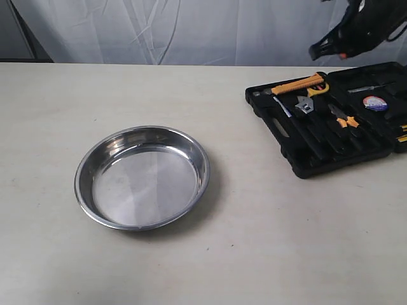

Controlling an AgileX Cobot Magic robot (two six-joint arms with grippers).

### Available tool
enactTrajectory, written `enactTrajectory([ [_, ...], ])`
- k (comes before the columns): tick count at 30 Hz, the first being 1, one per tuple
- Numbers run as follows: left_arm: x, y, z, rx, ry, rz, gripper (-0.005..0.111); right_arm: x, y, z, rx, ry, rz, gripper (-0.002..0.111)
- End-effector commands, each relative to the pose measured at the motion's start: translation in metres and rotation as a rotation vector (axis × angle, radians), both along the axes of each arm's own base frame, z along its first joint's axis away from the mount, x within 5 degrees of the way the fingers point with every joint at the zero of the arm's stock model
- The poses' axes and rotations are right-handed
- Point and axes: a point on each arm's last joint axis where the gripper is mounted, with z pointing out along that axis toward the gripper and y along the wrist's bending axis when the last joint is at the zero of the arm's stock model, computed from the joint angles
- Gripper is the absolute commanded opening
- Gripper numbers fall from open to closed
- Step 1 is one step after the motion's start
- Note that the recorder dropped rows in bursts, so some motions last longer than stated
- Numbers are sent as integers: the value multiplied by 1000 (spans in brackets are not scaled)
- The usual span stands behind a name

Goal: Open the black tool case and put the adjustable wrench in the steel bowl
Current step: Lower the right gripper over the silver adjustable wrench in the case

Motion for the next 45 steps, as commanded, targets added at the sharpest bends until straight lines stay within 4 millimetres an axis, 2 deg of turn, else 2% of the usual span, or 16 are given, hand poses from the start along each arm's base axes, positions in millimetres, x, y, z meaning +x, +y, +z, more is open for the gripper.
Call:
enactTrajectory([
  [1, 0, 0, 2, -8, -18, 1, 0, 9, 6, -29, 80, 64, 2, -1],
  [4, 0, 0, 2, -8, -18, 1, 0, 18, 11, -43, 132, 43, 1, -1],
  [6, 0, 0, 2, -8, -18, 1, 0, 20, 17, -51, 133, 75, 103, -1],
  [9, 0, 0, 2, -8, -18, 1, 0, 12, 27, -61, 135, 236, 318, -1],
  [10, 0, 0, 2, -8, -18, 1, 0, 8, 27, -62, 144, 313, 333, -1],
  [13, 0, 0, 2, -8, -18, 1, 0, -3, 23, -60, 144, 488, 241, -1],
  [17, 0, 0, 2, -8, -18, 1, 0, -15, 13, -59, 111, 630, 6, -1],
  [20, 0, 0, 2, -8, -18, 1, 0, -14, 8, -59, 83, 624, -77, -1],
  [23, 0, 0, 2, -8, -18, 1, 0, -11, -5, -58, -41, 577, -185, -1],
  [26, 0, 0, 2, -8, -18, 1, 0, 11, -18, -54, -119, 304, -307, -1],
  [28, 0, 0, 2, -8, -18, 1, 0, 24, -14, -51, -57, 158, -286, -1],
  [31, 0, 0, 2, -8, -18, 1, 0, 34, 6, -51, 112, 79, -113, -1],
  [34, 0, 0, 2, -8, -18, 1, 0, 41, 22, -59, 240, 140, -39, -1],
  [40, 0, 0, 2, -8, -18, 1, 0, 52, 24, -84, 215, 314, -53, -1],
  [42, 0, 0, 2, -8, -18, 1, 0, 54, 23, -84, 210, 316, -56, 6],
  [45, 0, 0, 2, -8, -18, 1, 0, 55, 22, -84, 190, 303, -52, 26],
])
